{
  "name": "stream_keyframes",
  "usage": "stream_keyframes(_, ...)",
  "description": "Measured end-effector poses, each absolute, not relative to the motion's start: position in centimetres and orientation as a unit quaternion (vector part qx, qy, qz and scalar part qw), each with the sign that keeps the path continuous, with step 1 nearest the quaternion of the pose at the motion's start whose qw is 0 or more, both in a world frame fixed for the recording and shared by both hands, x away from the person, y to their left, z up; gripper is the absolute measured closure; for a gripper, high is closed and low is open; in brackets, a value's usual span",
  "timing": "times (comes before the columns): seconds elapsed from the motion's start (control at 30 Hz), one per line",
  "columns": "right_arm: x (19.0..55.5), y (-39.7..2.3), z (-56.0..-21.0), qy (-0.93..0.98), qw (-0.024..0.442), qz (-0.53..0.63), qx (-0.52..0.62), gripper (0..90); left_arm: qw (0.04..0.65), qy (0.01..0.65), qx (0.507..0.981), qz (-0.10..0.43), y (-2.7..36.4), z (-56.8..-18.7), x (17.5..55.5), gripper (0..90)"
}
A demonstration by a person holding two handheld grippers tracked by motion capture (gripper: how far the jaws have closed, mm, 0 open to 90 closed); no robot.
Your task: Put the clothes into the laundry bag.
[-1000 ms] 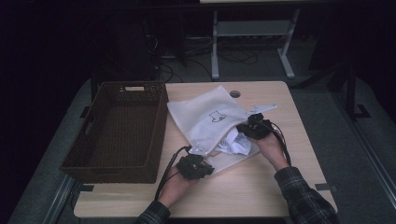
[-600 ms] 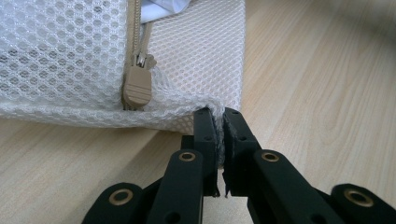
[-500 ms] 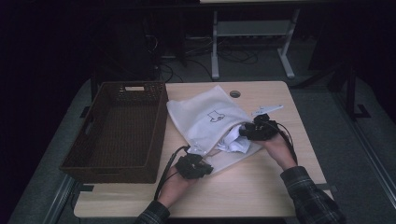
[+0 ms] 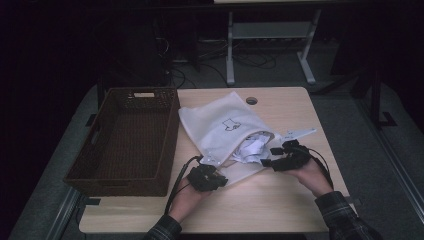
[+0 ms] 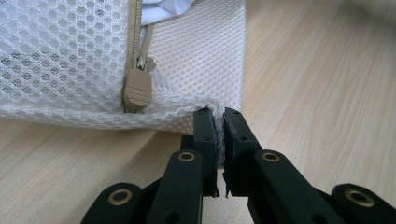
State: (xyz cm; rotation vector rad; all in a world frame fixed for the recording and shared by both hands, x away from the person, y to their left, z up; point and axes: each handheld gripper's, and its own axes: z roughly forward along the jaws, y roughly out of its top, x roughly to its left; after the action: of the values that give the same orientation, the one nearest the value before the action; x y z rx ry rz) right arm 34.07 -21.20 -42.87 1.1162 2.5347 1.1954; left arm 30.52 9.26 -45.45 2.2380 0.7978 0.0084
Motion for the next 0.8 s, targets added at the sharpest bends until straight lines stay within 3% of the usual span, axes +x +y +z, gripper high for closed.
stream_keyframes(0.1,33.5,-20.3,-44.2,0.844,0.055,0.388,0.366,25.6,0.372,0.312,0.874,0.002,9.3,-45.4,30.6,84.9)
stream_keyframes(0.27,34.0,-19.2,-45.1,0.844,0.05,0.387,0.367,26.8,0.374,0.313,0.873,0.001,9.3,-45.5,30.6,84.9)
stream_keyframes(0.53,35.2,-17.2,-46.6,0.843,0.075,0.375,0.378,47.5,0.373,0.313,0.874,0.001,9.3,-45.5,30.6,84.9)
stream_keyframes(0.7,35.6,-16.9,-46.9,0.837,0.096,0.377,0.384,72.7,0.373,0.315,0.873,0.001,9.3,-45.5,30.6,84.9)
stream_keyframes(0.8,35.6,-17.0,-46.9,0.837,0.094,0.381,0.382,82.0,0.371,0.314,0.874,0.003,9.3,-45.5,30.5,85.0)
